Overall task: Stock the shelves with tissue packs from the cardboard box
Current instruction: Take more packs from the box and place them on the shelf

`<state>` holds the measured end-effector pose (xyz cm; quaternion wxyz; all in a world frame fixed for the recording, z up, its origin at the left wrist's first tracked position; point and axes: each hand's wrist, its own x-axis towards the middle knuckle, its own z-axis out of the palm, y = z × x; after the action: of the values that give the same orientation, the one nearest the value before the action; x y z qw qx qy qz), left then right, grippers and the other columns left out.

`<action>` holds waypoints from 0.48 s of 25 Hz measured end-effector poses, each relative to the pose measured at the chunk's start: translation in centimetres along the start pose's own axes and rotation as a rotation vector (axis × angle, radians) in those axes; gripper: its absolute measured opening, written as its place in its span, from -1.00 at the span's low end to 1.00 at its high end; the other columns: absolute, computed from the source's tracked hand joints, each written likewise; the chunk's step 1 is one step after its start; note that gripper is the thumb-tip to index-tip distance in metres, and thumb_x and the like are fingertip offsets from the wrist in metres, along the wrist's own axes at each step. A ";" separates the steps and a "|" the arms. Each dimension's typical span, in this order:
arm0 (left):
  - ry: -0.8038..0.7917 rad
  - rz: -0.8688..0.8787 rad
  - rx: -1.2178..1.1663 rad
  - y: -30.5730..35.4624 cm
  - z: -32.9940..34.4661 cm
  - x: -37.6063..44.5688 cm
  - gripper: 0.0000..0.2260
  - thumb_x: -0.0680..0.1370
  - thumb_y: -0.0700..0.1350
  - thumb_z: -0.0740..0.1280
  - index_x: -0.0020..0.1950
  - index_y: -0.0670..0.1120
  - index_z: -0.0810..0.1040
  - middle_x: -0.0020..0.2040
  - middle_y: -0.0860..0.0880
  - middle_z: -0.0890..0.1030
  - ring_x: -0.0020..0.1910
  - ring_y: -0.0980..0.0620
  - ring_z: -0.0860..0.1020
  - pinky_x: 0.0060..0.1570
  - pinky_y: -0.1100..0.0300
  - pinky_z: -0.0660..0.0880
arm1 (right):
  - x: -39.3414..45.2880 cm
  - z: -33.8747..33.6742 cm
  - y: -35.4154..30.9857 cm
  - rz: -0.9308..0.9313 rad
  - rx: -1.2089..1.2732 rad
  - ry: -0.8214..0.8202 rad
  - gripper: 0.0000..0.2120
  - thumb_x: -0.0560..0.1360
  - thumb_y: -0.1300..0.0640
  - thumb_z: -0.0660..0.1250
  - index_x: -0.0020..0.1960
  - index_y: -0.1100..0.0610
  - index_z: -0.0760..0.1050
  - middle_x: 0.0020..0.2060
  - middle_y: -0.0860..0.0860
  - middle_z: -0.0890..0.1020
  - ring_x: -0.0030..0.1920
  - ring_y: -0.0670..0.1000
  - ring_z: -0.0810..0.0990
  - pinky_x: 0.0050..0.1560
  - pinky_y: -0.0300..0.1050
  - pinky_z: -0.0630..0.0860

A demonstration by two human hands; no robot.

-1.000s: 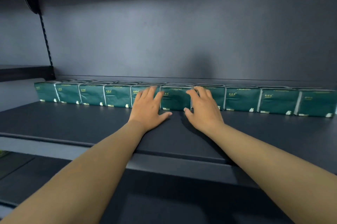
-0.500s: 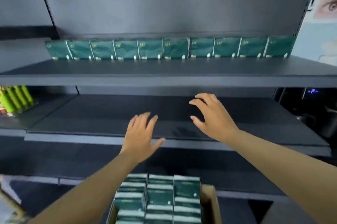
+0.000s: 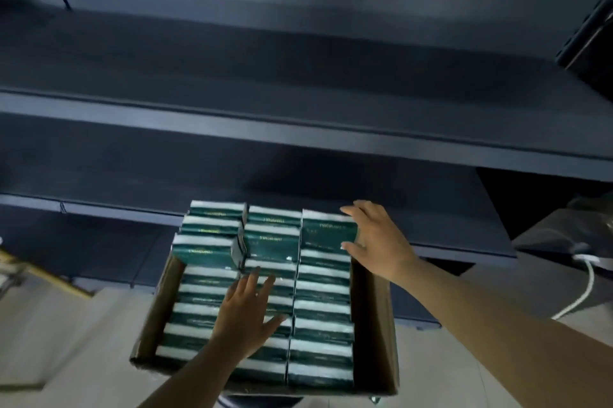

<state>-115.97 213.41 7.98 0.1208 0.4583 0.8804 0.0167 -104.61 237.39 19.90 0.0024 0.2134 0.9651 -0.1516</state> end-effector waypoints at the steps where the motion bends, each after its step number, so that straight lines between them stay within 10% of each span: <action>1: -0.056 -0.013 -0.003 0.2 1.3 0.2 -0.32 0.53 0.35 -0.12 0.18 -0.03 0.61 0.12 -0.12 0.62 0.02 -0.10 0.64 -0.09 0.04 0.58 | 0.6 1.0 0.7 0.019 0.000 -0.038 -0.41 0.53 -0.02 0.29 0.48 0.01 0.13 0.46 0.03 0.15 0.46 0.05 0.06 0.42 -0.04 0.20; 8: 0.074 -0.013 0.009 0.7 6.9 0.7 -0.37 0.58 0.28 -0.06 0.45 -0.13 0.27 0.40 -0.23 0.39 0.38 -0.14 0.32 0.41 0.02 0.03 | 3.5 5.6 3.2 0.018 0.101 -0.046 -0.56 0.53 0.15 0.30 0.38 0.04 0.30 0.32 0.02 0.31 0.36 0.02 0.20 0.32 -0.03 0.31; 12: 0.075 0.008 0.050 0.5 7.1 1.0 -0.36 0.58 0.28 -0.08 0.46 -0.14 0.25 0.41 -0.24 0.36 0.38 -0.18 0.36 0.38 -0.01 0.09 | 4.2 6.1 2.7 0.002 0.150 0.008 -0.71 0.51 0.29 0.29 0.19 0.09 0.36 0.13 0.00 0.38 0.18 0.03 0.37 0.08 -0.10 0.42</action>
<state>-114.55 213.92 0.99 0.0762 0.4635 0.8827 0.0126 -107.66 239.66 12.98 -0.0173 0.2145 0.9508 -0.2227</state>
